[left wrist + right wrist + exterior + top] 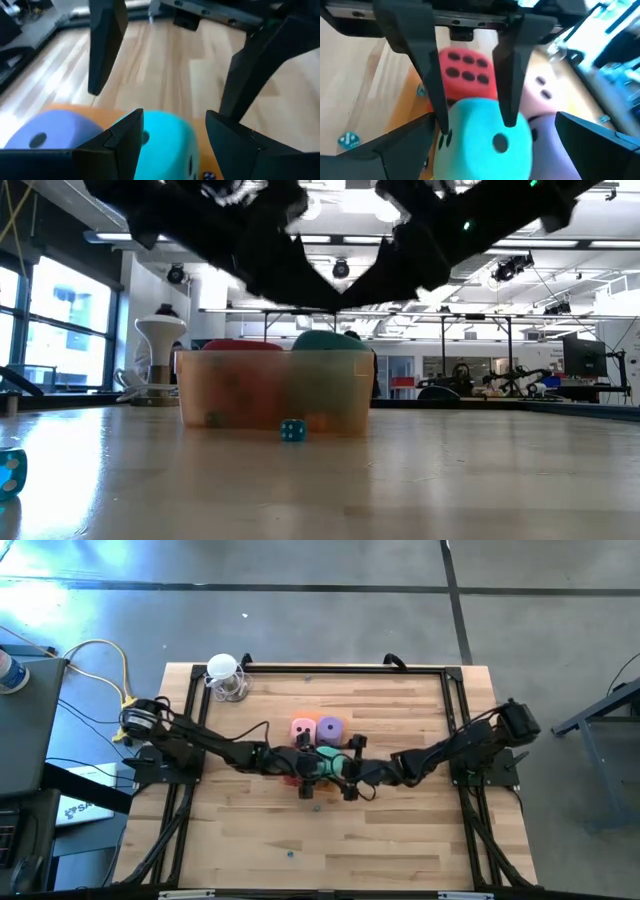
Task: Pick & Place Dice
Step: Put the large light blue die into the orange bin, then put the middle small light blue die into the orange bin
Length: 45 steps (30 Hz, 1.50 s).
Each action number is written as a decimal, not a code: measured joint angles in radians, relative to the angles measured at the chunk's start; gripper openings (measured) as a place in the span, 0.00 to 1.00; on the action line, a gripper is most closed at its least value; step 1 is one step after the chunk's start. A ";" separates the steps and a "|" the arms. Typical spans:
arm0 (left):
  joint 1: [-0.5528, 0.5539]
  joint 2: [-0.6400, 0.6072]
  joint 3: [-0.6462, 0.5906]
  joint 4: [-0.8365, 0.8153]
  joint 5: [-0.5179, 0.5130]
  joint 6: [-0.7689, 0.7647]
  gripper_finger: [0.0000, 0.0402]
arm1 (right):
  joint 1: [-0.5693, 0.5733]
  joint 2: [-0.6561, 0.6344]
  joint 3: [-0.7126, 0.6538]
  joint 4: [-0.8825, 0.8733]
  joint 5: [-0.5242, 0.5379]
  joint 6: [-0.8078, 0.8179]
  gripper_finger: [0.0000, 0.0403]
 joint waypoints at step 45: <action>-0.245 0.117 0.002 -0.214 0.005 -0.132 0.52 | 0.310 -0.072 0.000 0.081 0.266 -0.045 0.99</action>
